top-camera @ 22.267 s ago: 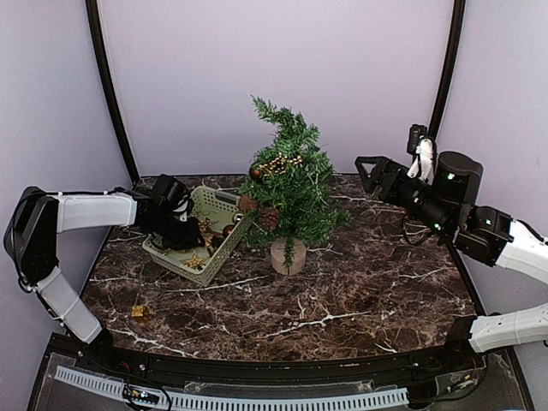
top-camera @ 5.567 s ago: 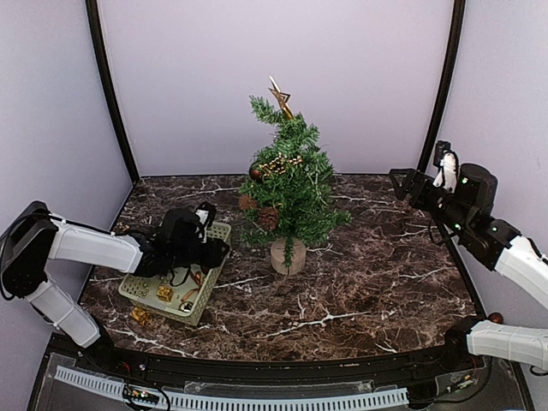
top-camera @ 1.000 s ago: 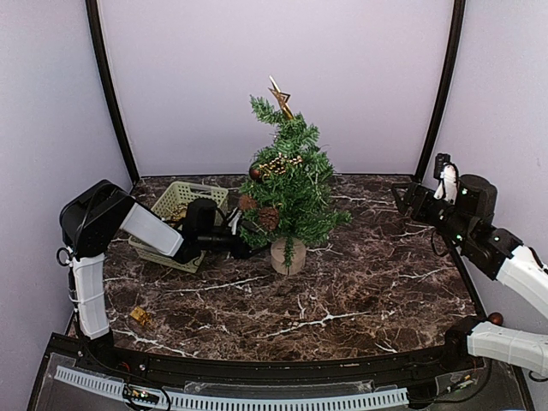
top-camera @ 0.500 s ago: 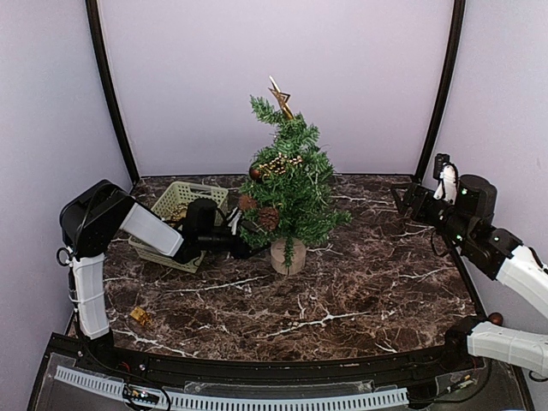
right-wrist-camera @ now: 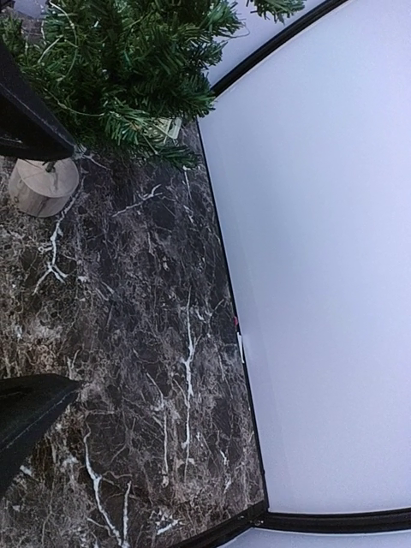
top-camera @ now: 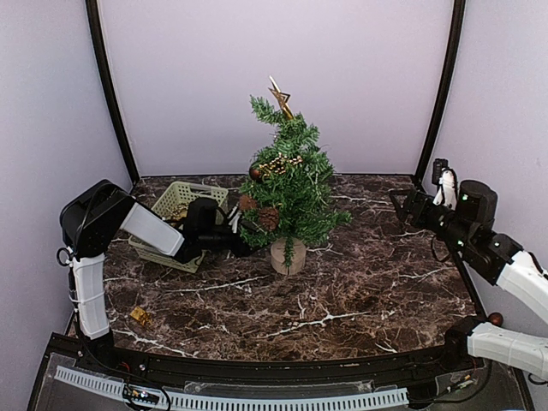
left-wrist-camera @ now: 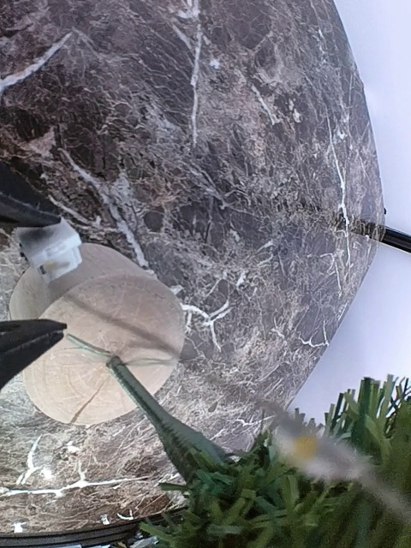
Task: Decorate the small christmas tree
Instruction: Pick up the side of the string light from the center of the board.
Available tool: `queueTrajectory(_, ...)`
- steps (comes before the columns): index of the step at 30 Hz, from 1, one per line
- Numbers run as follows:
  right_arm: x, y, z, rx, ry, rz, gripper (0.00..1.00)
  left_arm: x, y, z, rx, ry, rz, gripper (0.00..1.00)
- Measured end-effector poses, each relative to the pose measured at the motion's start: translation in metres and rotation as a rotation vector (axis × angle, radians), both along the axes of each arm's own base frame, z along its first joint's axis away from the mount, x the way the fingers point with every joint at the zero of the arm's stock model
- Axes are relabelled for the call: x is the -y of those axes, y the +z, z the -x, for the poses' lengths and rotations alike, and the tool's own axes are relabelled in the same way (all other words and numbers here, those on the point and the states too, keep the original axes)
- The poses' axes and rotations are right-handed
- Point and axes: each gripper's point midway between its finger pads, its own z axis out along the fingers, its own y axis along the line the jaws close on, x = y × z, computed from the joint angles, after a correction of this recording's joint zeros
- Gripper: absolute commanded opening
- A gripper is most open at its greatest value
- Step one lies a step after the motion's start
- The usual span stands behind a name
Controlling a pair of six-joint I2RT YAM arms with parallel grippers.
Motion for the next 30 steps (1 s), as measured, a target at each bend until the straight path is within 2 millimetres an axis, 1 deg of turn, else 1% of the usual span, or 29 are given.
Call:
queueTrajectory(4,0.000,-0.005,0.006,-0.002,0.014,0.000,0.86,0.004,0.005,-0.004,0.016,0.010,0.000,0.41)
queueTrajectory(7,0.001,-0.005,0.008,0.005,0.016,-0.002,0.86,0.006,0.007,-0.007,0.025,0.024,-0.005,0.37)
queueTrajectory(10,-0.001,-0.003,0.011,0.012,0.033,-0.004,0.86,0.006,0.005,-0.010,0.027,0.044,-0.022,0.37)
queueTrajectory(14,-0.005,-0.006,0.013,0.010,0.056,0.000,0.86,0.003,-0.002,-0.012,0.020,0.074,-0.055,0.43)
queueTrajectory(18,-0.007,-0.009,0.016,0.008,0.072,0.002,0.86,0.001,-0.009,-0.013,0.023,0.100,-0.093,0.45)
queueTrajectory(21,-0.007,-0.008,0.018,0.015,0.074,0.001,0.85,0.001,-0.012,-0.013,0.025,0.111,-0.112,0.43)
queueTrajectory(27,-0.007,-0.008,0.018,0.017,0.076,0.001,0.85,0.002,-0.008,-0.019,0.044,0.132,-0.116,0.41)
queueTrajectory(30,-0.007,-0.011,0.018,0.013,0.076,0.004,0.84,0.001,-0.008,-0.021,0.049,0.145,-0.120,0.38)
